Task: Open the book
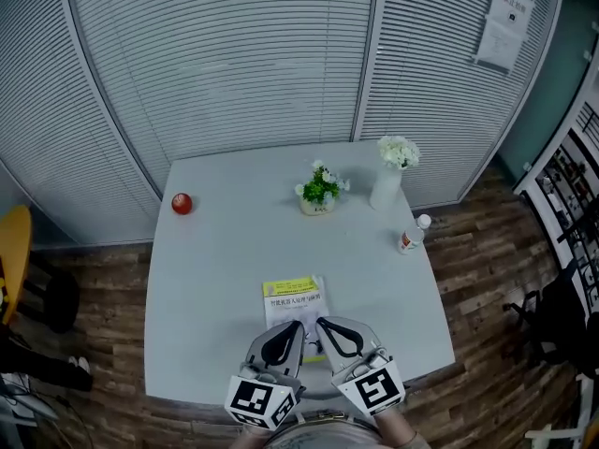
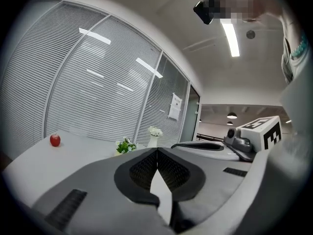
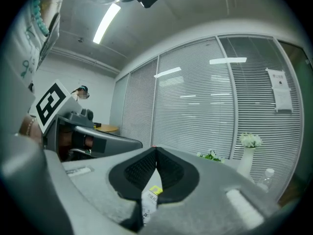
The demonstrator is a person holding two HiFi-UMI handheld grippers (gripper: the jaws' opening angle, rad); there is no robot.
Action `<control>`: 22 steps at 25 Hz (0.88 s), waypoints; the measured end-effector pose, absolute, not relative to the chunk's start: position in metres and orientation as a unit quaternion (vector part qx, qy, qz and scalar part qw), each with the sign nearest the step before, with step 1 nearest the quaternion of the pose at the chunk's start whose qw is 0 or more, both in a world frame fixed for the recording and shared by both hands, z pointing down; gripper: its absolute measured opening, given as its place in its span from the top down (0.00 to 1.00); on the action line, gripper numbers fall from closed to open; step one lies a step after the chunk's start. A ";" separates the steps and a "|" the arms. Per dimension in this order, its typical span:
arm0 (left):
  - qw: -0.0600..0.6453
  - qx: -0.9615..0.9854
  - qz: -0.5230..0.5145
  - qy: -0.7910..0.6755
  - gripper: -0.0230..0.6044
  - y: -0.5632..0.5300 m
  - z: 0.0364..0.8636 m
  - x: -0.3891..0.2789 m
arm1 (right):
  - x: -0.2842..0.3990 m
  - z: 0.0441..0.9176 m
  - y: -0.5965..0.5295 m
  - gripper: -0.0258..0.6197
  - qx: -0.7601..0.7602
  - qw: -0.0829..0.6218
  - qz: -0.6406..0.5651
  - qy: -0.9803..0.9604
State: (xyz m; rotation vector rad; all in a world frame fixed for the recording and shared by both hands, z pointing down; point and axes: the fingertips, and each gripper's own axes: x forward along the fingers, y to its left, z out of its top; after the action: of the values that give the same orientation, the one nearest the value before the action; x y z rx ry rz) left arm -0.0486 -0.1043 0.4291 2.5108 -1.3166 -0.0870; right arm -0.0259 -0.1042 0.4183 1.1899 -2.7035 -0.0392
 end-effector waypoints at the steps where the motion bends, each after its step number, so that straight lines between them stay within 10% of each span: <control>1: 0.153 0.873 -0.031 -0.462 0.97 -0.106 0.427 -0.045 | -0.022 0.416 -0.106 0.96 0.397 0.092 -0.014 -0.913; 22: 0.137 0.861 -0.026 -0.489 0.97 -0.121 0.419 0.013 | 0.035 0.409 -0.123 0.96 0.380 0.070 -0.010 -0.922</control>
State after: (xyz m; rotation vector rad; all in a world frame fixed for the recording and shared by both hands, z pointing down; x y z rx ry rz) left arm 0.0131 -0.1212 0.4192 2.4934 -1.4142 -0.0743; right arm 0.0350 -0.1229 0.4085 1.1430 -2.7747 -0.0303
